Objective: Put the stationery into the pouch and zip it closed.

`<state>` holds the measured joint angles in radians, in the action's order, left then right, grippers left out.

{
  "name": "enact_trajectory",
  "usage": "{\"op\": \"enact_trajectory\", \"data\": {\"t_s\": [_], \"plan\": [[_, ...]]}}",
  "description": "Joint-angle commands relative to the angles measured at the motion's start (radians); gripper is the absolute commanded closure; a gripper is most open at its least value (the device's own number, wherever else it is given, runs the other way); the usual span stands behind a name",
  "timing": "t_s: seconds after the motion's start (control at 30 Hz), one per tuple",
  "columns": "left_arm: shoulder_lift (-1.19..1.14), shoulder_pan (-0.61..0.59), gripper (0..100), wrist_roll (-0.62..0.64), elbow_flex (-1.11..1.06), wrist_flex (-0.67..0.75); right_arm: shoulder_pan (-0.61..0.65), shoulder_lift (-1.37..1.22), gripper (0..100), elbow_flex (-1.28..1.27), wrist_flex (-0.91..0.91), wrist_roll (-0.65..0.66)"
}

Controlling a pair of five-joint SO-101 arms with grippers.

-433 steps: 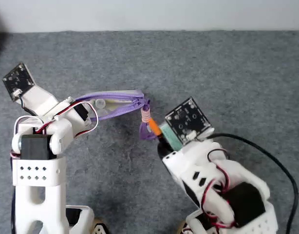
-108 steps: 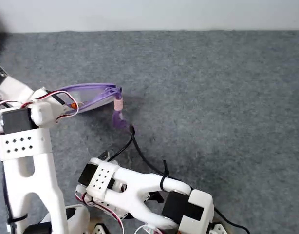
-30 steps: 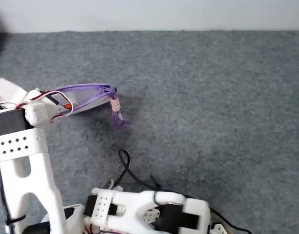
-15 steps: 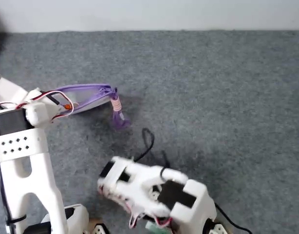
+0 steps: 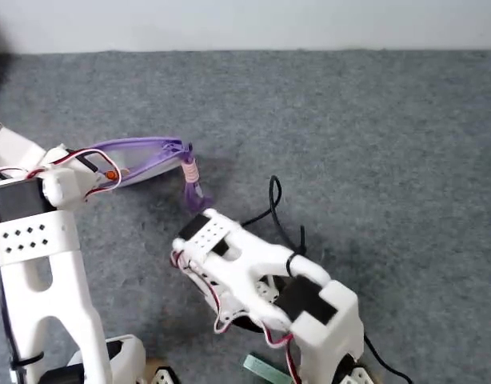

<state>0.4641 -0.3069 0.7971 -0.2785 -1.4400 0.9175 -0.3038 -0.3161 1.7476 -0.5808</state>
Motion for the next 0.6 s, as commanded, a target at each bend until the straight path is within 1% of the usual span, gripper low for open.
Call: {"op": "enact_trajectory", "data": {"t_s": [0.0,0.13,0.3,0.37,0.43,0.57], "plan": [[0.014,-0.005,99,0.011,0.019,0.020,0.107,0.153,75.2,-0.031,0.047,0.000],[0.014,-0.005,99,0.011,0.019,0.020,0.180,0.306,75.1,-0.087,0.047,-0.005],[0.014,-0.005,99,0.011,0.019,0.020,0.186,0.437,75.1,-0.169,0.039,0.000],[0.014,-0.005,99,0.011,0.019,0.020,0.189,0.461,75.0,-0.192,0.038,0.005],[0.014,-0.005,99,0.011,0.019,0.020,0.206,0.467,75.0,-0.206,0.038,0.037],[0.014,-0.005,99,0.011,0.019,0.020,0.286,0.473,75.0,-0.272,0.008,0.064]]}}
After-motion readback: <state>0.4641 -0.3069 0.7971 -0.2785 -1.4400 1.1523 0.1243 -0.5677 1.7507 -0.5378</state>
